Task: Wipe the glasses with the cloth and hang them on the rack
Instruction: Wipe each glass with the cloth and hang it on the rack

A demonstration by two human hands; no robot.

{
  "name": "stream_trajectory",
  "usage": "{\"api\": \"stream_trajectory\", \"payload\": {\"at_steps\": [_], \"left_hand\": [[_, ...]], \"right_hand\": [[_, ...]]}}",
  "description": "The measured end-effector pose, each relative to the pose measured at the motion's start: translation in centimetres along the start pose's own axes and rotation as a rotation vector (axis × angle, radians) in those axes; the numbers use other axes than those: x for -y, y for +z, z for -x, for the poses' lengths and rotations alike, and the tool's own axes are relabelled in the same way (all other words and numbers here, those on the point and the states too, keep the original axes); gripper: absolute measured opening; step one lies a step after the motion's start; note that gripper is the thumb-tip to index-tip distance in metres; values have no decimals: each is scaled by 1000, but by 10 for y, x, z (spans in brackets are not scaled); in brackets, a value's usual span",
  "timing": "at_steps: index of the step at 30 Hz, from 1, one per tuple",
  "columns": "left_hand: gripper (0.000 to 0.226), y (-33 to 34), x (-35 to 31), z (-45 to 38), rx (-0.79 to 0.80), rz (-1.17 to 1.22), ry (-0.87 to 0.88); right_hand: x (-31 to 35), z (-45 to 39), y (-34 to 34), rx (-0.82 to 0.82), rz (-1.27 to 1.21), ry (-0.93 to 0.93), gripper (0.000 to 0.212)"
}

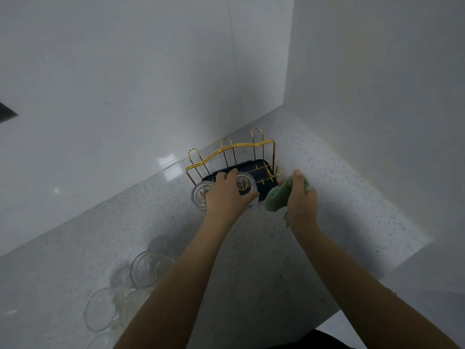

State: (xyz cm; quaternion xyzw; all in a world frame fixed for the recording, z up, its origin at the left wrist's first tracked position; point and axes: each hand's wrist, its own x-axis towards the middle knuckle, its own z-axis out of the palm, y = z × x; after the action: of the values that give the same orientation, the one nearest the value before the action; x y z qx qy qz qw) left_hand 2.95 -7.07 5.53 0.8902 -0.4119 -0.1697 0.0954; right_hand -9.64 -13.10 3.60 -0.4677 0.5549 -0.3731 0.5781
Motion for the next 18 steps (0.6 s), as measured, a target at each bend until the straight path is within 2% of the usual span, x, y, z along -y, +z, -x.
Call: {"api": "stream_trajectory", "payload": {"at_steps": [6,13,18], "left_hand": [[62,-9,22,35,-130,156,67],[56,-11,88,87,-136,263,27],[59,-7,142,119,-120,104,-46]], "right_hand": [[-2,28,7,-4,38,4,46],[-14,89,32,14,58,32,43],[-26,144,56,77,92,58,39]]}}
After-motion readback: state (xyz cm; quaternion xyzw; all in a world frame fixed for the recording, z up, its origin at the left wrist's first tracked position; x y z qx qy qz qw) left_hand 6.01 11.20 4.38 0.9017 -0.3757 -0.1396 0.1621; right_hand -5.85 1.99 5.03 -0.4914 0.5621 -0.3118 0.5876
